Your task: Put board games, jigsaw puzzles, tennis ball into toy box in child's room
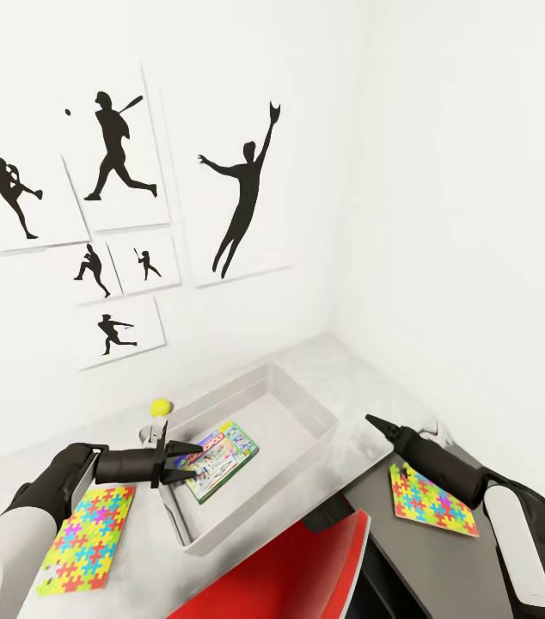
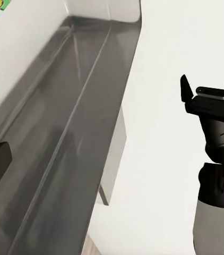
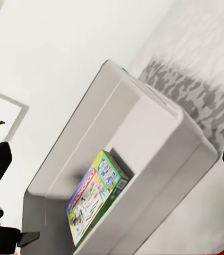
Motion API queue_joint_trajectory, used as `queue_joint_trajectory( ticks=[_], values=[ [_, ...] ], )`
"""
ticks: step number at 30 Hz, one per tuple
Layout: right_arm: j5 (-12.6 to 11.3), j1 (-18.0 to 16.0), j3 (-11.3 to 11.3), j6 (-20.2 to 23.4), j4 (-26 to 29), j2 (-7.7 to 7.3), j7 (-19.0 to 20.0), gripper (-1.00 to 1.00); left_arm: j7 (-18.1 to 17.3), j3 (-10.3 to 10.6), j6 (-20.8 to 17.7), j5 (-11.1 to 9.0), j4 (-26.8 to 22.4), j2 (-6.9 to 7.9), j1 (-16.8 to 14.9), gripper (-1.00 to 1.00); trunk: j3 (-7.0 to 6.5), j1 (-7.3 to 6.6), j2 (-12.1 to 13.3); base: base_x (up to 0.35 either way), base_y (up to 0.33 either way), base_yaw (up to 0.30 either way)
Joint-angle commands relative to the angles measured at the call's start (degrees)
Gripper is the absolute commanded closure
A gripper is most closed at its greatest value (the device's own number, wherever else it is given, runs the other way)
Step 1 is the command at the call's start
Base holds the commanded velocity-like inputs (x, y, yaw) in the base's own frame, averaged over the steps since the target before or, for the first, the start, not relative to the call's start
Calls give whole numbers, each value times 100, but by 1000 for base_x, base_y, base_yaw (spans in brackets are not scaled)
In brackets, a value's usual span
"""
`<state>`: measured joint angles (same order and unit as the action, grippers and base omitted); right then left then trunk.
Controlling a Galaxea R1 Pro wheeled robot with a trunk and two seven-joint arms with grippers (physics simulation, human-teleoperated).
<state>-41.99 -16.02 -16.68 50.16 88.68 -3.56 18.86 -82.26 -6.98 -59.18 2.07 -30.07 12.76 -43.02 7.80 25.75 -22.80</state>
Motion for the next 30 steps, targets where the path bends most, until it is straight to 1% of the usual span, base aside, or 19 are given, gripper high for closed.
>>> queue_joint_trajectory(
  ticks=[1, 10, 12, 17, 20, 24, 27, 30],
  values=[
    [26, -6, -8, 10, 1, 0, 37, -100, -32, -11, -60, 23, -3, -1, -5, -100, 12, 3, -12, 0, 0, 0],
    [24, -6, 5, -54, 1, 0, 39, -100, -37, -12, -26, 22, -33, 3, -5, -100, 12, 3, -12, 0, 0, 0],
    [24, -6, 6, -57, 1, 1, 39, -100, -58, -9, -16, 22, -114, 4, 1, -100, 12, 3, -12, 0, 0, 0],
    [24, -6, 7, -59, 1, 3, 39, -100, -255, -2, -8, 23, -373, 9, 22, -100, 12, 3, -12, 0, 0, 0],
    [24, -6, 7, -59, 1, 4, 39, -100, -376, 1, 19, 26, -447, 43, 27, -100, 12, 3, -12, 0, 0, 0],
    [24, -6, 7, -59, 1, 4, 39, -100, -542, -1, 158, 23, -492, 128, 30, -100, 12, 3, -12, 0, 0, 0],
    [24, -6, 7, -59, 1, 4, 39, -100, -774, -2, 355, 25, -503, 204, 30, -100, 12, 3, -12, 0, 0, 0],
    [24, -6, 7, -59, 2, 2, 39, -100, -774, -4, 552, 23, -506, 272, 31, -100, 12, 3, -12, 0, 0, 0]
  ],
)
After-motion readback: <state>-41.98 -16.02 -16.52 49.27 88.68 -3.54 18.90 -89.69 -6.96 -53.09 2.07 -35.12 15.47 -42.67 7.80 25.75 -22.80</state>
